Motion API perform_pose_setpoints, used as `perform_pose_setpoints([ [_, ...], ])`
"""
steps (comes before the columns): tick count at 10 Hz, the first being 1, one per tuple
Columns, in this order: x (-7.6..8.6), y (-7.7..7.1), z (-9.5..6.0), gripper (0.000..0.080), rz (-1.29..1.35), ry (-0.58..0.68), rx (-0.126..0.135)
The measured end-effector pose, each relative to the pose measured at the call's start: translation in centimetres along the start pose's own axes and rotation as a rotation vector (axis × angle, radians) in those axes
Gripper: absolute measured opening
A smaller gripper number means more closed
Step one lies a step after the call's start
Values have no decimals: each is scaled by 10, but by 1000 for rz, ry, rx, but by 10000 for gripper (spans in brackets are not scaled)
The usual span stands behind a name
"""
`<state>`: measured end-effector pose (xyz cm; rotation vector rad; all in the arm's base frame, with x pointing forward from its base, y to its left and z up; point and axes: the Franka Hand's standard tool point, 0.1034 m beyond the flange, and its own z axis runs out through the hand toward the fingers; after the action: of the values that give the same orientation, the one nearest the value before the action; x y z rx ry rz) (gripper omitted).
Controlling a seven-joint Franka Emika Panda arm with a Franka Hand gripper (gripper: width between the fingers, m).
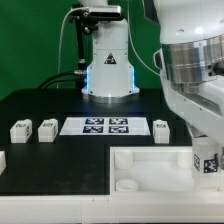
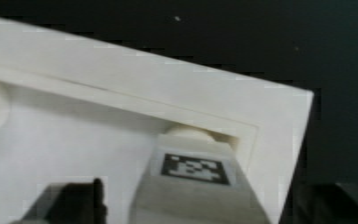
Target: Assemble one leg
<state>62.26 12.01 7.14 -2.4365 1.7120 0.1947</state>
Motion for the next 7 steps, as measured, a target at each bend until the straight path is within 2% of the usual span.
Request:
perform_pose_setpoints([
  [1, 0, 1, 1, 623, -171, 4, -5],
  [5, 1, 2, 1, 648, -637, 9, -13],
  [6, 3, 2, 1, 648, -787, 18, -21],
  [7, 4, 0, -3, 648, -977, 49, -52],
])
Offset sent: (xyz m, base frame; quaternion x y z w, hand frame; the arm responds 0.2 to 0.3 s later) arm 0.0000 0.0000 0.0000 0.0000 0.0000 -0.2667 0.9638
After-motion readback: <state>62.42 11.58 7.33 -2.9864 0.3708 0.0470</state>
